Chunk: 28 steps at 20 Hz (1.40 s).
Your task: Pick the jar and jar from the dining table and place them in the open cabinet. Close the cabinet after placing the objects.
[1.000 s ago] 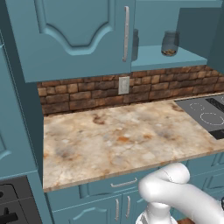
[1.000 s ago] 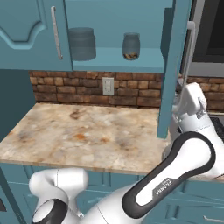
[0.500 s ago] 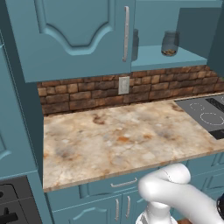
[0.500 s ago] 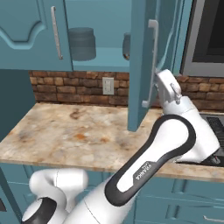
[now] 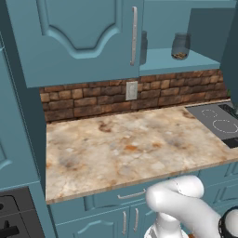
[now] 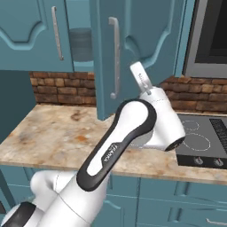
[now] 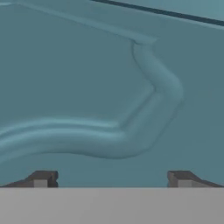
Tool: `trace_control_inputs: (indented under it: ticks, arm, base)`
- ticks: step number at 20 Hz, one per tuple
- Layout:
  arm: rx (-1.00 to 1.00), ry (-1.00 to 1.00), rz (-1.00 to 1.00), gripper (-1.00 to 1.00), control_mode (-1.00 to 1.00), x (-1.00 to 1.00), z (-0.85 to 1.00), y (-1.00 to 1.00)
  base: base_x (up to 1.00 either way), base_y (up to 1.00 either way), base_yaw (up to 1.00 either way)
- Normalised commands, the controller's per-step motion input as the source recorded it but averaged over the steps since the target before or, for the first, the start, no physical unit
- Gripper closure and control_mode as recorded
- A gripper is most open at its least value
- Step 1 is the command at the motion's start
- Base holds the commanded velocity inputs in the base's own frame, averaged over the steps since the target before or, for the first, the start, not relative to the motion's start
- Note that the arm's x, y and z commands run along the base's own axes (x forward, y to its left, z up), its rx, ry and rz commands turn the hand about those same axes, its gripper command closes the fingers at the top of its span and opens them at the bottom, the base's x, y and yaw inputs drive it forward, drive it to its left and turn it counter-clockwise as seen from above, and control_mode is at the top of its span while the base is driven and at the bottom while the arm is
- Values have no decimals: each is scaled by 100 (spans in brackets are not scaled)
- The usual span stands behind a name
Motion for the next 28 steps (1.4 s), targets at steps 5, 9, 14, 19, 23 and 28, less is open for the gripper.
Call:
trace_control_inputs:
  ticks: [5,9,14,19,23,28]
  arm:
    - [-7,0,-21,-100,-100,39,31,58]
    - [-9,2,-22,-100,-100,45,28,49]
    - [-8,11,-21,-100,-100,52,17,39]
    - [-5,27,-11,-100,-100,62,17,12]
    - [-4,31,-6,-100,-100,63,8,8]
    - [-5,26,-5,-100,-100,62,0,22]
  base:
    - [0,0,0]
    - [0,0,0]
    - [0,0,0]
    - [0,0,0]
    - [0,0,0]
    - [0,0,0]
